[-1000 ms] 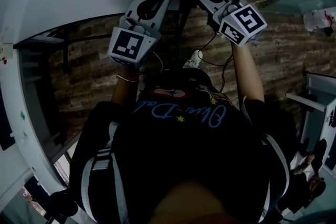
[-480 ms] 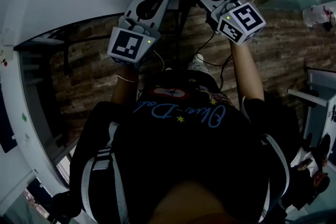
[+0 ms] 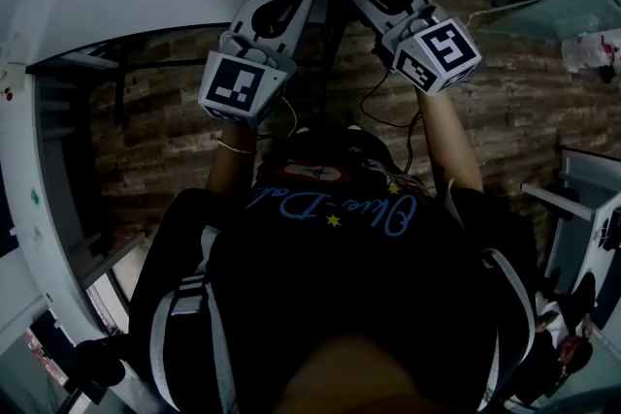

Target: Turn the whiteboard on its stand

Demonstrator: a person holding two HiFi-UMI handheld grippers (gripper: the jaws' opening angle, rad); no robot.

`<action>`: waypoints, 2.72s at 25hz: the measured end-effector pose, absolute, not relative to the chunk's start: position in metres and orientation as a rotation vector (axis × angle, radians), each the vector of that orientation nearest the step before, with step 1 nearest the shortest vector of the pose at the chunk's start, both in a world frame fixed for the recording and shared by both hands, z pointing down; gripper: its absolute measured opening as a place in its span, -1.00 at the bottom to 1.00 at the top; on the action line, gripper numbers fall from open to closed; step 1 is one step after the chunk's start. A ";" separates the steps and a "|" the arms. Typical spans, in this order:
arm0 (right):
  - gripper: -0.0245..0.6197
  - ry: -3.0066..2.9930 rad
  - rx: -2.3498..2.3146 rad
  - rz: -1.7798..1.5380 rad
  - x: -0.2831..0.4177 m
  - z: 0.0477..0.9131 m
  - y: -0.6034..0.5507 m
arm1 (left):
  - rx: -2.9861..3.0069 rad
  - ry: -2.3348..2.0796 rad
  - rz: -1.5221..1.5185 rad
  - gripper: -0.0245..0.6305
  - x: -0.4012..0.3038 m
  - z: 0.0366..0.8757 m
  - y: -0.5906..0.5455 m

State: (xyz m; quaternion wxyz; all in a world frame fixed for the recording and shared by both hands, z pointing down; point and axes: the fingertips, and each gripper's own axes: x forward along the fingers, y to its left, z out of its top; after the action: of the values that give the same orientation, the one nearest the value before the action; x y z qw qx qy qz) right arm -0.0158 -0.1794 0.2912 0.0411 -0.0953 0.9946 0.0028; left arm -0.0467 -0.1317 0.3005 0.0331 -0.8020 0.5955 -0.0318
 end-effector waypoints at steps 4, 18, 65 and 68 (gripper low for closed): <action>-0.37 3.050 -0.293 -0.006 -0.011 0.293 -0.179 | -2.460 1.851 -0.093 -0.86 -0.042 0.303 -0.133; -0.50 3.027 -0.265 -0.059 0.010 0.294 -0.171 | -2.441 1.886 -0.108 -0.86 -0.033 0.305 -0.134; -0.87 2.997 -0.200 -0.083 0.012 0.278 -0.152 | -2.428 1.876 -0.138 -0.86 -0.031 0.302 -0.128; -0.87 2.998 -0.204 -0.085 0.011 0.280 -0.153 | -2.430 1.875 -0.137 -0.86 -0.032 0.303 -0.129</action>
State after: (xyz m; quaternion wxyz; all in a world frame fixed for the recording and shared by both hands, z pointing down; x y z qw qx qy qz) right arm 0.0105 -0.1529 0.2798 0.0678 -0.0677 0.9950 -0.0281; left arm -0.0322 -0.1288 0.3030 0.0345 -0.7904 0.6100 -0.0445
